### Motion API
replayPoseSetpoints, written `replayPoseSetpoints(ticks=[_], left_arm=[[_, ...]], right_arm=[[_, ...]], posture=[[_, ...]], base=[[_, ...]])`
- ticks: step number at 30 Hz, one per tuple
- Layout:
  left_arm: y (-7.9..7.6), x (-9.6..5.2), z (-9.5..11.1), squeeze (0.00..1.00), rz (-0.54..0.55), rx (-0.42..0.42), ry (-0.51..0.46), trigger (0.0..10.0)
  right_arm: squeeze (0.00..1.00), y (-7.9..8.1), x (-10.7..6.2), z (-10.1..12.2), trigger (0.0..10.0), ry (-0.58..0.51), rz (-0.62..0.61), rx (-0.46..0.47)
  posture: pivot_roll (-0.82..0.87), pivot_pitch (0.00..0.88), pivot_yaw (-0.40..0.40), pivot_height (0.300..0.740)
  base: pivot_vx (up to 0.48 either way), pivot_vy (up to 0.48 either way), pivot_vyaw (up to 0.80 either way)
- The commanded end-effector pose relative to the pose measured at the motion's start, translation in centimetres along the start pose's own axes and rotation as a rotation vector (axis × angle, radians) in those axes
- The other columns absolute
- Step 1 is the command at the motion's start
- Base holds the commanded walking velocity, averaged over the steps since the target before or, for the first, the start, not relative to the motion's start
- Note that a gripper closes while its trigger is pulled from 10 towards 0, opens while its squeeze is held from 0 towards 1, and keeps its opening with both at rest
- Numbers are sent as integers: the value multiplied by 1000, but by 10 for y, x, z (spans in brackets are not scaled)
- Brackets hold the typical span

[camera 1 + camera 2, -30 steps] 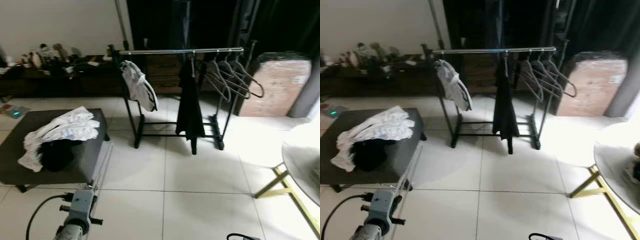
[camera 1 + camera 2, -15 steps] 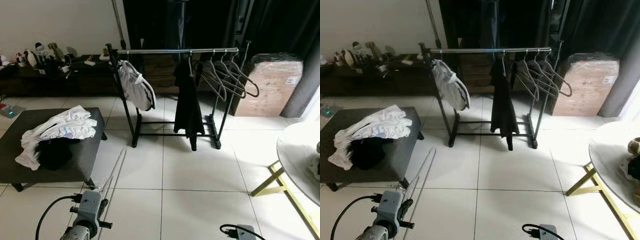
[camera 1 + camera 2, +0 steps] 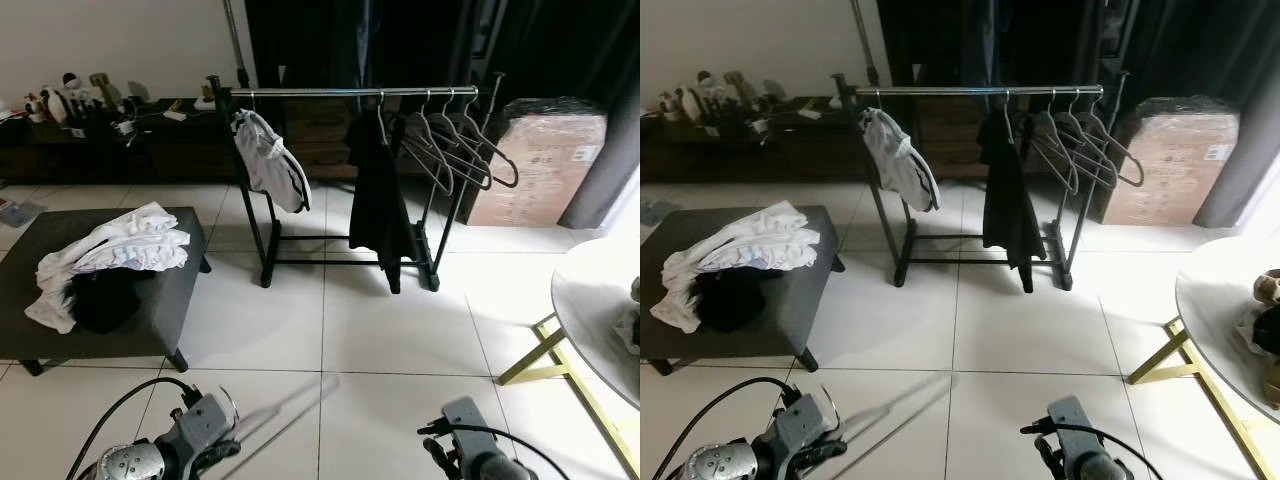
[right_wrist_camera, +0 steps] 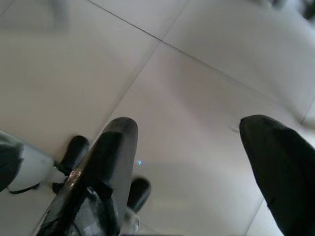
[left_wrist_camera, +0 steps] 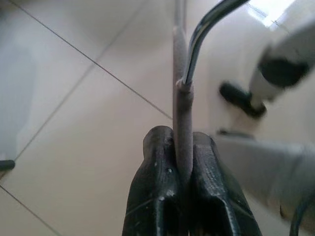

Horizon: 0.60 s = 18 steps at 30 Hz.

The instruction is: Hang hanger

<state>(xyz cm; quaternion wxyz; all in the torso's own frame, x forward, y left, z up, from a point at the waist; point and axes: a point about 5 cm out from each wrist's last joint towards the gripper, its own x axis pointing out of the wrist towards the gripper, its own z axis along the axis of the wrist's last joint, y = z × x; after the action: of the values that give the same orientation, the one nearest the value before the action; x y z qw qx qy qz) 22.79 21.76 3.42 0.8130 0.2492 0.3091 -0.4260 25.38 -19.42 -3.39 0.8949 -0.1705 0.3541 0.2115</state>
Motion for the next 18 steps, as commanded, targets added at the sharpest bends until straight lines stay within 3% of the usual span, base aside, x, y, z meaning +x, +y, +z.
replayPoseSetpoints(ticks=[1,2,5,8,13,15,18], left_arm=[[4,-3,9,0,-41,53,-1,10000],[9,-6,17,0,-111,86,-5,10000],[13,-7,34,0,-221,137,-35,10000],[20,-8,46,0,-265,179,-49,10000],[24,-7,67,0,-349,267,-55,10000],[23,-6,75,0,-384,291,-65,10000],[23,-5,78,0,-391,293,-69,10000]], right_arm=[[0,-3,0,17,10000,-63,82,-79],[0,-7,-4,42,10000,-147,228,-181],[0,-6,-17,71,10000,-206,411,-302],[0,1,-23,80,10000,-201,505,-366],[0,19,-24,89,10000,-188,634,-388],[0,27,-22,82,10000,-130,663,-410],[0,30,-22,83,10000,-126,658,-392]], posture=[[-34,117,37,740],[-50,117,40,740],[-63,121,44,740],[-72,122,51,740],[-80,121,65,740],[-76,121,70,740],[-76,121,73,740]], base=[[0,0,0],[0,0,0],[0,0,0],[0,0,0],[0,0,0],[0,0,0],[0,0,0]])
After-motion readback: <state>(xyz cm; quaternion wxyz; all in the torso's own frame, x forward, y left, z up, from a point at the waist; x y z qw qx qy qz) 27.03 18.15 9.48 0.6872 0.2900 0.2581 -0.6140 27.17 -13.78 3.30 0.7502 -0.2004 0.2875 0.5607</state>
